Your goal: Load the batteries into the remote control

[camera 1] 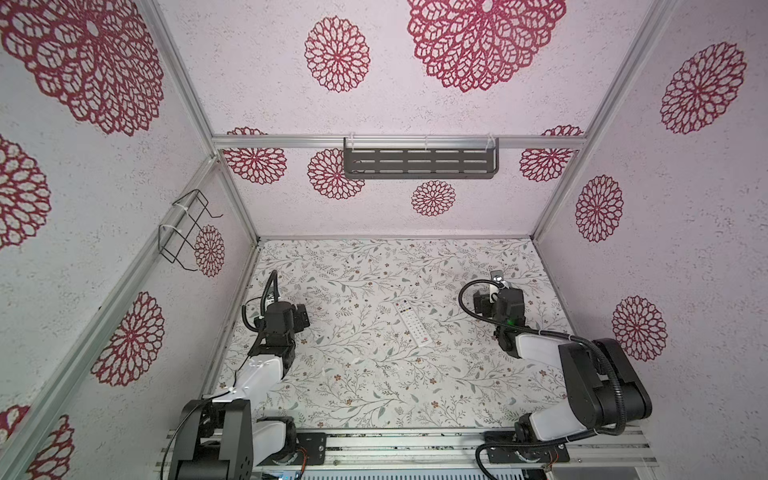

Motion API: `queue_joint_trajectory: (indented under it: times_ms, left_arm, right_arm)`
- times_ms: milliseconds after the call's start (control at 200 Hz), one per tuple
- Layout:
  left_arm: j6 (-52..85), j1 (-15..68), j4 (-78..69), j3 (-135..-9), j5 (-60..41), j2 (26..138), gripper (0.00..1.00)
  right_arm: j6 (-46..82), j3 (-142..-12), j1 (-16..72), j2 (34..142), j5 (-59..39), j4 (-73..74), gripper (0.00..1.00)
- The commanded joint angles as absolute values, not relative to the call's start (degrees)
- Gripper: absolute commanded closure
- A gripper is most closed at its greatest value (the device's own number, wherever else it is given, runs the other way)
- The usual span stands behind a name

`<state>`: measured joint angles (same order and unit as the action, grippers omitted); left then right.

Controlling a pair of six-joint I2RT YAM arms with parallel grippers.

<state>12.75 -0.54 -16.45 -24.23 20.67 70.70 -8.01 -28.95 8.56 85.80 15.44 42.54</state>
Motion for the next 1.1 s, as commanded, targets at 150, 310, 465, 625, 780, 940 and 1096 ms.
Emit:
queue_joint_trajectory:
  times_ms: [150, 310, 465, 625, 780, 940, 1096]
  left_arm:
    - [9.7, -4.8, -36.3, -24.2, 17.0, 77.2, 0.03]
    - [10.1, -7.3, -39.7, -24.8, 12.9, 79.5, 0.03]
    - [9.9, -8.7, -52.1, -21.0, 10.7, 84.3, 0.03]
    - [10.2, -9.0, -62.4, -17.5, 11.0, 88.5, 0.03]
    - [10.8, -9.2, -54.9, -21.6, 11.3, 88.9, 0.03]
    - [10.5, -9.1, -55.5, -21.8, 11.3, 89.2, 0.03]
    - [10.2, -8.8, -54.9, -22.1, 11.3, 89.2, 0.03]
  right_arm:
    - [-3.7, -25.2, 2.0, 82.7, 7.0, 57.8, 0.01]
    - [-1.8, -29.5, 1.8, 80.3, 4.6, 41.8, 0.01]
    - [-2.2, -23.2, 1.6, 79.0, 7.5, 54.9, 0.01]
    - [-1.6, -27.4, 1.4, 78.4, 4.1, 41.7, 0.01]
    - [-0.9, -21.2, 1.4, 80.6, 5.6, 51.4, 0.01]
    - [-1.3, -14.2, 1.5, 84.0, 5.6, 66.2, 0.01]
    - [0.0, -15.0, 1.1, 87.5, 7.7, 67.1, 0.01]
